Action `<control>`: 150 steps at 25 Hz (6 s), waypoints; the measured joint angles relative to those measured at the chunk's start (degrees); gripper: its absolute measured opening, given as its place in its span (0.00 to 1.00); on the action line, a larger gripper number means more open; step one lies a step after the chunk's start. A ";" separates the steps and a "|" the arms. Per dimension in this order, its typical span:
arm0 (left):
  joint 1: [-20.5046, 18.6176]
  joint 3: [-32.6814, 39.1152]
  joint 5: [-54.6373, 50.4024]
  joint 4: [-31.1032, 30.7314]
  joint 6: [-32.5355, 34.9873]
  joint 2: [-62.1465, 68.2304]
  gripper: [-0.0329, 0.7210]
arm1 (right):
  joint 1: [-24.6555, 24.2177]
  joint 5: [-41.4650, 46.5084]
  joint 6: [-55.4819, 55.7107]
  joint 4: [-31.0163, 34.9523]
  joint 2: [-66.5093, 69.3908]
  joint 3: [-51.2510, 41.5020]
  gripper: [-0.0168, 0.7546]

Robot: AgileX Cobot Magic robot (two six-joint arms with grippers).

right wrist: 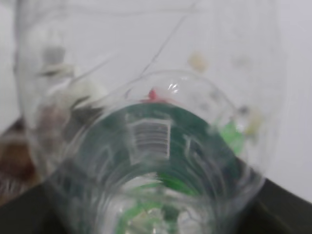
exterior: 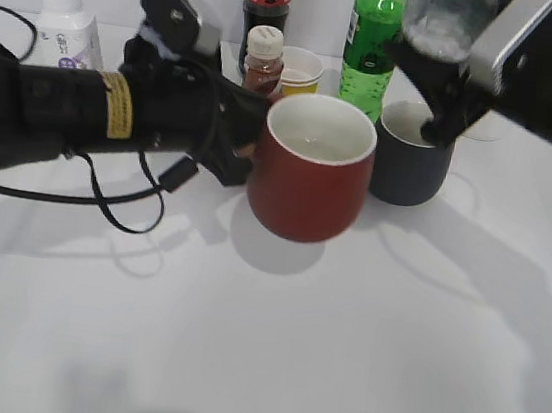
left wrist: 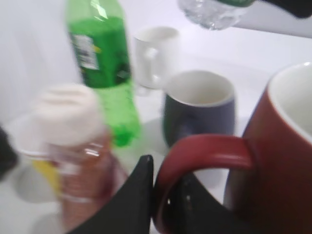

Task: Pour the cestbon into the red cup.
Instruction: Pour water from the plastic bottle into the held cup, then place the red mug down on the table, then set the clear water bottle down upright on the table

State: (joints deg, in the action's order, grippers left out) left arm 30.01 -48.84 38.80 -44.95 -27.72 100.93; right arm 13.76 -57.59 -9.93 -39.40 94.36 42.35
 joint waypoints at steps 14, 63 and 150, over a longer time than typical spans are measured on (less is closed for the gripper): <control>-6.05 0.00 -7.03 0.14 0.00 -8.32 0.12 | 0.00 5.03 16.31 16.96 0.02 6.37 0.63; -25.26 6.73 16.68 22.04 17.23 12.99 0.12 | -3.58 18.16 -2.98 53.91 6.28 -1.91 0.63; -25.19 18.29 -27.28 34.90 11.93 -41.58 0.38 | -3.58 2.85 3.84 48.78 17.60 -4.70 0.63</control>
State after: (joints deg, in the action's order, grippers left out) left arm 4.81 -30.55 11.52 -10.05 -15.79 59.35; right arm 10.18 -54.74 -6.09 9.38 111.96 37.65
